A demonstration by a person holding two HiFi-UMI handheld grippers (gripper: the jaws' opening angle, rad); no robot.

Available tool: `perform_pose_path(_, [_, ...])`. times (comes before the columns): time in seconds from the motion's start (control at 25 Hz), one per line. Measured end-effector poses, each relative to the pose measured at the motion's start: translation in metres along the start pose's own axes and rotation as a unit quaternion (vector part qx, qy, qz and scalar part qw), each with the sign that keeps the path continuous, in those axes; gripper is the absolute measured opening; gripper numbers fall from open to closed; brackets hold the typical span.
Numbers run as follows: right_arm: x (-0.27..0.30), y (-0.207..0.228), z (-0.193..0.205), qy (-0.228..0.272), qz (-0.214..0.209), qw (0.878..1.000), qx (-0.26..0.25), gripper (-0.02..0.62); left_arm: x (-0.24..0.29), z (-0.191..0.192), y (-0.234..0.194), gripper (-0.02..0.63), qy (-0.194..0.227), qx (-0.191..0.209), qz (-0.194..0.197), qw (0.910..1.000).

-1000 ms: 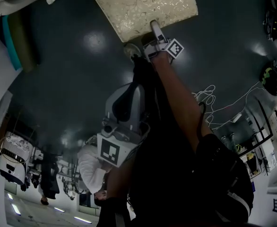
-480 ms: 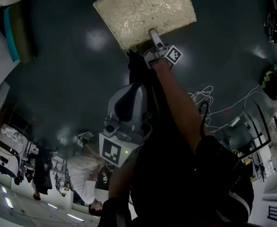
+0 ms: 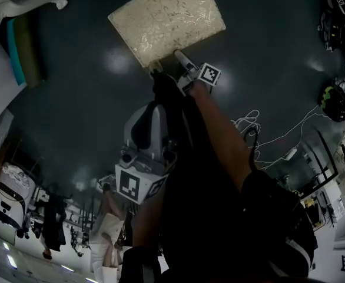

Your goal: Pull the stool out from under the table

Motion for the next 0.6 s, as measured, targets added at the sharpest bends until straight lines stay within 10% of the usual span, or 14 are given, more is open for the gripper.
perform_pose_path(0.2, [-0.033, -0.018, 0.005, -0.004, 0.049, 0.999, 0.018, 0.388, 0.002, -0.014, 0.019, 0.006, -0.006, 0.008, 0.012, 0.9999])
perform_pose_path(0.48, [-0.069, -0.076, -0.003, -0.024, 0.145, 0.986, -0.074, -0.003, -0.014, -0.043, 0.044, 0.006, -0.017, 0.025, 0.008, 0.9995])
perform_pose_path(0.6, [-0.079, -0.107, -0.015, -0.032, 0.181, 0.979, -0.088, -0.002, -0.021, -0.064, 0.056, 0.006, -0.021, 0.034, 0.003, 0.9992])
Point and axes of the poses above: the fingertips, and each gripper's own axes: x forward along the fingers, y to its right, z out of its underside, the point moved 1 cm from there along -x, backward along the fingers, and after that the axes turned 12 degrees about -y, right-handed, at the moved point
